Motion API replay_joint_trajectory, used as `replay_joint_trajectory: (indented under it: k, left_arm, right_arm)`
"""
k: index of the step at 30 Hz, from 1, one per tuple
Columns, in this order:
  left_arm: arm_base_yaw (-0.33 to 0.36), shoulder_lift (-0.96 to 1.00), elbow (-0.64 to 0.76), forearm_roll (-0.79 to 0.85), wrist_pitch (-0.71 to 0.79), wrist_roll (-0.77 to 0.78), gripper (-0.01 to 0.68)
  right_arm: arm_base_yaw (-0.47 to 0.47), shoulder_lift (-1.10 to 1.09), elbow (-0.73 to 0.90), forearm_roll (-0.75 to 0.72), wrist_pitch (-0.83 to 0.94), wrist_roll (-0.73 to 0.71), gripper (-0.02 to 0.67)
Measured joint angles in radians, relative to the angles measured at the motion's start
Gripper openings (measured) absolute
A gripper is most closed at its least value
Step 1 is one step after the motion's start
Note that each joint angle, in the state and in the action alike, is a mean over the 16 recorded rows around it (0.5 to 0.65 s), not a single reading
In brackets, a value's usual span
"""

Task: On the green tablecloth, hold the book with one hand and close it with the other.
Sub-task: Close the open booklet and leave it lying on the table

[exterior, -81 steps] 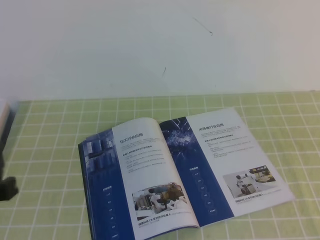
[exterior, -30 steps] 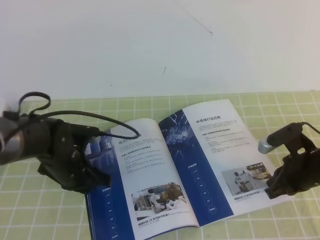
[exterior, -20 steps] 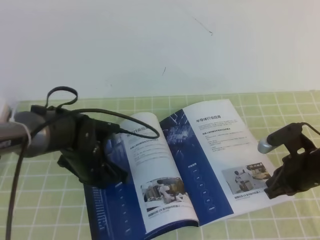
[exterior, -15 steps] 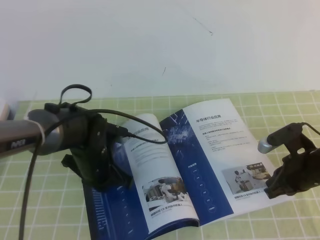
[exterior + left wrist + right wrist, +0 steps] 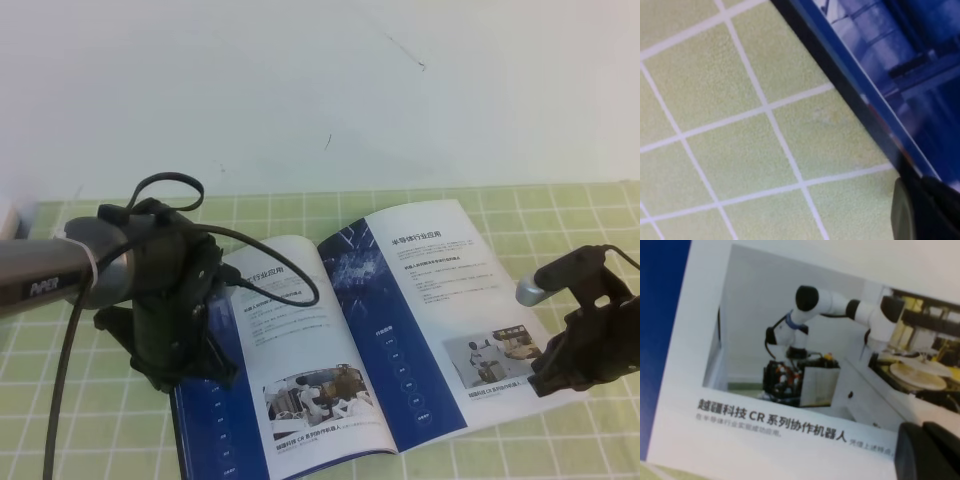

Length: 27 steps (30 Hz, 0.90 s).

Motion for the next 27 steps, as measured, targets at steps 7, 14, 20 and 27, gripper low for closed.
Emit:
replay_joint_trajectory:
  k: [7,14,20,27]
  left_arm:
    - [0.000,0.004,0.000,0.017,0.014,-0.012,-0.003]
    - [0.000,0.009,-0.002,0.027,0.019,-0.017,-0.003]
    - [0.000,0.020,-0.006,0.032,0.027,-0.017,-0.004]
    - [-0.004,0.034,-0.013,0.020,0.028,-0.013,-0.004]
  right_arm:
    - [-0.001,0.001,0.000,0.002,0.000,0.000,-0.003]
    - [-0.001,0.002,0.000,0.003,0.000,0.000,-0.003]
    - [-0.001,0.003,0.000,0.004,0.000,0.000,-0.003]
    - [-0.001,0.003,0.000,0.006,0.000,0.000,-0.003]
